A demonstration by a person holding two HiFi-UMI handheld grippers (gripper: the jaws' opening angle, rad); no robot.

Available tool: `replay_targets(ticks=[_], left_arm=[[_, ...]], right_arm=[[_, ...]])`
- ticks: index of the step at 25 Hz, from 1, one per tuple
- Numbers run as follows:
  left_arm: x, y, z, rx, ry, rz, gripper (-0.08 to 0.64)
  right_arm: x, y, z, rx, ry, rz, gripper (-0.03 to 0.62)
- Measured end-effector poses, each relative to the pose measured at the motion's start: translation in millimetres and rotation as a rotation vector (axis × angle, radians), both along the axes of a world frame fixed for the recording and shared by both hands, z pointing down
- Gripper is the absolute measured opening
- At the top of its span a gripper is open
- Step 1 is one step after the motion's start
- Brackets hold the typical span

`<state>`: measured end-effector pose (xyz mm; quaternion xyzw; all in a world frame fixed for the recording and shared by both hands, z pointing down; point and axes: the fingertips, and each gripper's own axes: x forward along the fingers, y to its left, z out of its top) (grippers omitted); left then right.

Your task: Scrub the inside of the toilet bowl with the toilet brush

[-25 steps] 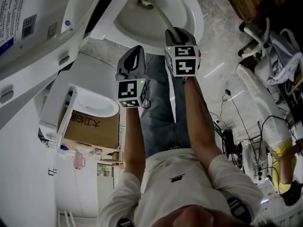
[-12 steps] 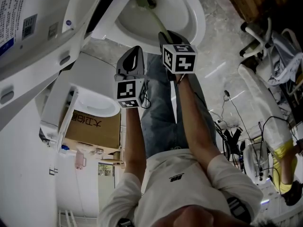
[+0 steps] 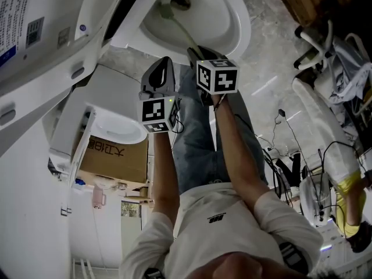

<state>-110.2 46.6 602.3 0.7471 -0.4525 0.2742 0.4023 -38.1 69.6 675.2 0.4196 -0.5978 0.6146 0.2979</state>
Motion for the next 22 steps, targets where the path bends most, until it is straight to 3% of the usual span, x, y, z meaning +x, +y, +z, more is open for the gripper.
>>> replay_targets(ticks=[11,22], left_arm=[[7.5,7.0,-3.9,0.008,0.000,0.011,0.009],[22.3,19.3,-6.1,0.011,0.000,0.045,0.009]], right_arm=[[11.7,28.9,-11.4,-0.010,-0.008,-0.160,0.086],[41.4,58.8,-20.7,-0.004,0.058,-0.298,0.086]])
